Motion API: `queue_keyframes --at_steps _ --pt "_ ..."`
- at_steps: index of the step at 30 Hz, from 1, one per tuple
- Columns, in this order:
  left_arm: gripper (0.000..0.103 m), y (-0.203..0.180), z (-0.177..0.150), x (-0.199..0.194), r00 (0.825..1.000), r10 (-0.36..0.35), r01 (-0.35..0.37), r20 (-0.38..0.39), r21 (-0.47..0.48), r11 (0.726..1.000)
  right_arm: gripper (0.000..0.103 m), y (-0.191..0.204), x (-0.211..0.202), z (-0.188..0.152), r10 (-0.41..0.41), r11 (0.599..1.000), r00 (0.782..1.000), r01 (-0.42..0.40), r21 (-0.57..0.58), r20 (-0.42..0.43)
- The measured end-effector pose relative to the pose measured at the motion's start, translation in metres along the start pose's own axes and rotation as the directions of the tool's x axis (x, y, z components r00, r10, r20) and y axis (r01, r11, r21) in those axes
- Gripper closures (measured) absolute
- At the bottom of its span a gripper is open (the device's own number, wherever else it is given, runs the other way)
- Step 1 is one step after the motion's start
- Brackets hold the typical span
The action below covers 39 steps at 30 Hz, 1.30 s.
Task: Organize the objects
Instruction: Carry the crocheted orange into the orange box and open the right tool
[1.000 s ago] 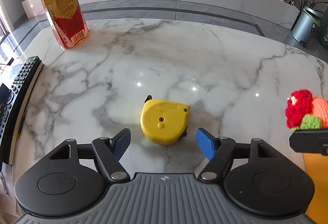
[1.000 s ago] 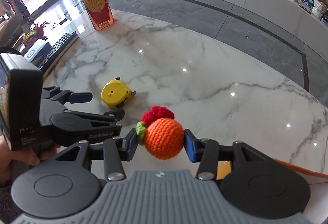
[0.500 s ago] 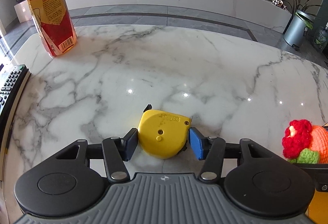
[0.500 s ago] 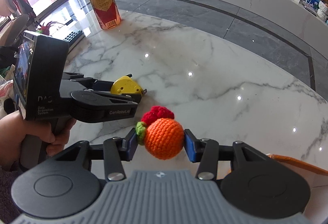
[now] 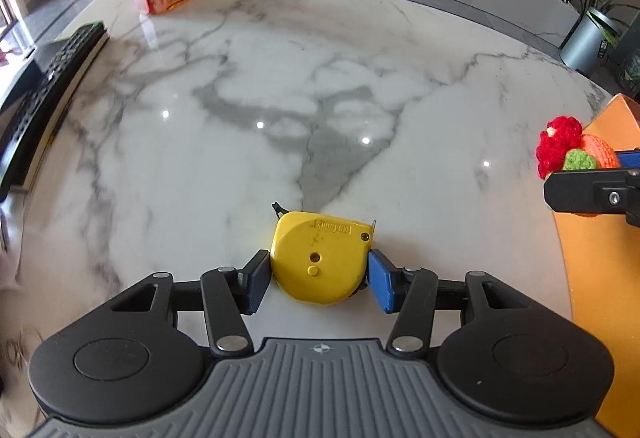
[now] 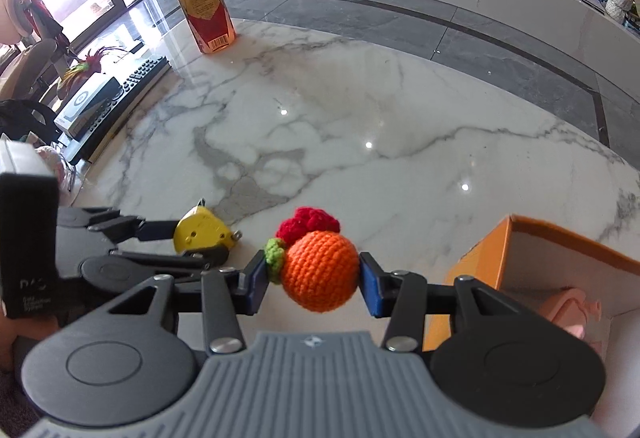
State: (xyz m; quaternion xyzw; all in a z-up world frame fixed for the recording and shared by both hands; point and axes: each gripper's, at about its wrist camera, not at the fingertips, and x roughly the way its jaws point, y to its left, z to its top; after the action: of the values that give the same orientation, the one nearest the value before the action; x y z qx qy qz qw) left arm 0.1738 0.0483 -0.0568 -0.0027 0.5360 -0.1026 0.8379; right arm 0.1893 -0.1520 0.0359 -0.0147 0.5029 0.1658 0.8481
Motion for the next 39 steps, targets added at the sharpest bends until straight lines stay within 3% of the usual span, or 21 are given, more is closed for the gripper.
queue_keyframes --at_steps 4,15,20,25,30,35,39 --pt "0.041 0.001 -0.016 -0.007 1.0 0.021 -0.021 0.016 0.029 0.999 0.054 -0.001 -0.009 -0.017 0.009 1.0 1.0 -0.009 0.015 0.004" --pt "0.036 -0.005 -0.009 0.003 0.996 0.01 -0.018 0.094 0.086 0.996 0.054 -0.004 -0.019 -0.025 -0.029 1.0 1.0 0.029 0.007 -0.008" --pt "0.038 -0.003 -0.011 0.005 0.989 0.004 -0.013 0.151 0.058 0.998 0.054 -0.008 -0.02 -0.027 -0.032 0.999 0.999 0.032 0.015 -0.003" --pt "0.039 -0.007 -0.011 -0.002 0.989 -0.011 0.003 0.149 0.056 0.998 0.054 -0.021 -0.04 -0.036 -0.025 0.998 0.999 0.023 0.065 0.037" --pt "0.039 -0.03 -0.015 -0.031 0.975 -0.049 0.024 0.215 0.118 0.993 0.054 -0.052 -0.088 -0.05 0.026 0.984 0.992 -0.046 0.173 0.12" --pt "0.039 -0.058 -0.017 -0.06 0.955 -0.084 0.047 0.283 0.135 0.99 0.054 -0.091 -0.137 -0.066 -0.152 0.972 0.974 0.116 0.206 0.168" --pt "0.039 -0.08 -0.019 -0.083 0.936 -0.116 0.065 0.333 0.159 0.985 0.054 -0.132 -0.139 -0.072 -0.255 0.944 0.959 0.219 0.248 0.123"
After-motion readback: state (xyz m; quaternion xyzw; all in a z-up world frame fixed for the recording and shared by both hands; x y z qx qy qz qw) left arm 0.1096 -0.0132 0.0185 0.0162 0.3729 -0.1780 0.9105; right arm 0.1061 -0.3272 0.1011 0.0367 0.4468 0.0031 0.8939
